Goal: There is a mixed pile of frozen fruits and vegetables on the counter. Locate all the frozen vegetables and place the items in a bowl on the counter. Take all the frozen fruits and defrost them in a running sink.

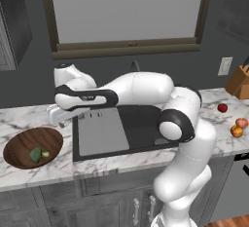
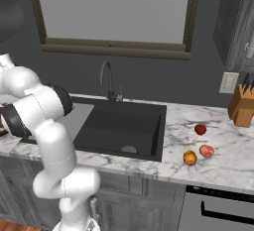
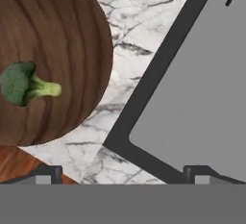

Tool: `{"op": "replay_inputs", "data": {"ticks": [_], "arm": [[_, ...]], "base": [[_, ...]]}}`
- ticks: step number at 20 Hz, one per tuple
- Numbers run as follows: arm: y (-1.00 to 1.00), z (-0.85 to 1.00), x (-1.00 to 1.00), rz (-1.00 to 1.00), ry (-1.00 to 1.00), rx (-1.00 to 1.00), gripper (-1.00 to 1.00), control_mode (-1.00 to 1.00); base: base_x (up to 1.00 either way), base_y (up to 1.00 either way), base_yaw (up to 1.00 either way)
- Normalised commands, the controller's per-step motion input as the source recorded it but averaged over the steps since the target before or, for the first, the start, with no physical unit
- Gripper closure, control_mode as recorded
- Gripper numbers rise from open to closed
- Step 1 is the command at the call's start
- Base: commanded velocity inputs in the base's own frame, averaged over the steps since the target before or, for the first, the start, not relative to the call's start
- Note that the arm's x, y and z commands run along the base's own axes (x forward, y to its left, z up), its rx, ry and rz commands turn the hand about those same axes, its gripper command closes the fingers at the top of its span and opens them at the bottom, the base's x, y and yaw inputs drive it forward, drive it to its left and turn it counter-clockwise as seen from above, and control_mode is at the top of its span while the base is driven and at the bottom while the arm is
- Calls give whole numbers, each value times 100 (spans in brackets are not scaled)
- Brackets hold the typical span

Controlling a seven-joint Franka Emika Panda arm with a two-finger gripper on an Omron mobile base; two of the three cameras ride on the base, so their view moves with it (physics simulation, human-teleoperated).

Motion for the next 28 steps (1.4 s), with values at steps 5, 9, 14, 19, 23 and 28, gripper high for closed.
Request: {"op": "replay_inputs", "data": {"ticks": [5,9,14,19,23,28], "arm": [[-37,6,3,-13,1,0,-100,-100],[-30,0,3,-15,0,0,-100,-100],[-32,0,3,-15,1,0,-100,-100],[-38,2,6,-12,2,0,-100,-100],[-40,1,4,-13,3,0,-100,-100],[-46,4,3,-9,3,0,-100,-100]], "base": [[0,0,0],[0,0,0],[0,0,0],[0,0,0],[0,0,0],[0,0,0]]}}
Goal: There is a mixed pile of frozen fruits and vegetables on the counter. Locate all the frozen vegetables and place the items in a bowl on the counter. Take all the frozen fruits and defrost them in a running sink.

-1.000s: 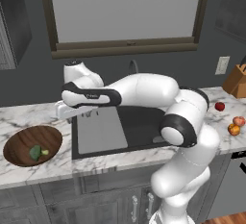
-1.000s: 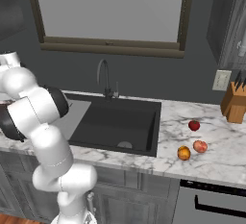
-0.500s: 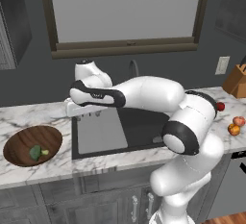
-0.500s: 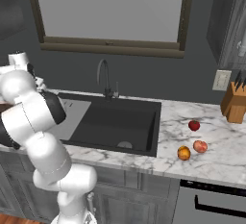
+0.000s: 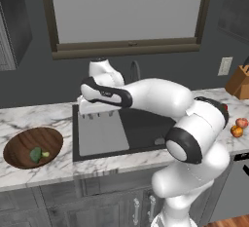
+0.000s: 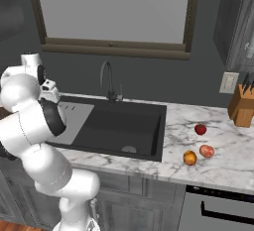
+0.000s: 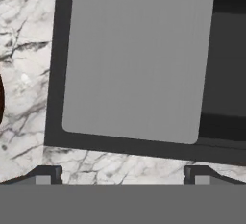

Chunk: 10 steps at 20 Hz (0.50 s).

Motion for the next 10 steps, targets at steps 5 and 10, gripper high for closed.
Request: {"op": "replay_inputs", "data": {"ticks": [5,10], "arm": [[-52,1,1,-5,-1,1,-100,-100],[-52,-6,3,-1,0,4,-100,-100]], "base": [[0,0,0],[0,0,0]]}}
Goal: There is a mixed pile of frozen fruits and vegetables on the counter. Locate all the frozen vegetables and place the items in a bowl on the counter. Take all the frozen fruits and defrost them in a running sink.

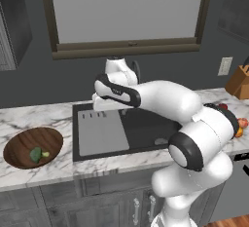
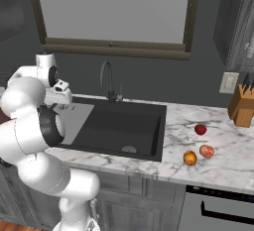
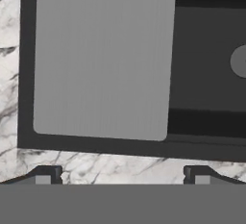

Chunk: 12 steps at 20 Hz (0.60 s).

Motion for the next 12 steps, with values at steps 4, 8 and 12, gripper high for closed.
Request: {"op": "replay_inputs", "data": {"ticks": [4,8,12], "arm": [[-53,-5,9,0,0,7,-100,-100],[-51,-3,9,-1,0,8,-100,-100],[-50,-7,12,-1,0,6,-100,-100]], "base": [[0,0,0],[0,0,0],[0,0,0]]}}
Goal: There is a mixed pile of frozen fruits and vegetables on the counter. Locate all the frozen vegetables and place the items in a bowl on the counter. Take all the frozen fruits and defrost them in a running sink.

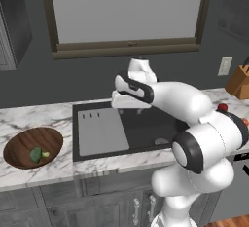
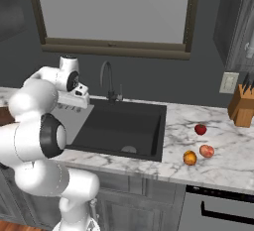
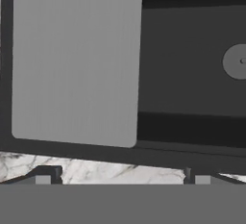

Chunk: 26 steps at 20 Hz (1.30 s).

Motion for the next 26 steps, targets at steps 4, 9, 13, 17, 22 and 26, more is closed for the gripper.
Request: {"op": "replay_inputs", "data": {"ticks": [4,9,13,17,22,26], "arm": [[-49,-5,8,3,-4,4,-100,-100],[-50,-5,0,1,-1,0,-100,-100],[-59,-6,1,0,0,-1,-100,-100],[-59,-3,6,0,1,-2,-100,-100],[-55,2,8,0,4,-8,-100,-100],[-51,1,8,-1,6,-9,-100,-100]], "base": [[0,0,0],[0,0,0],[0,0,0],[0,0,0],[0,0,0],[0,0,0]]}}
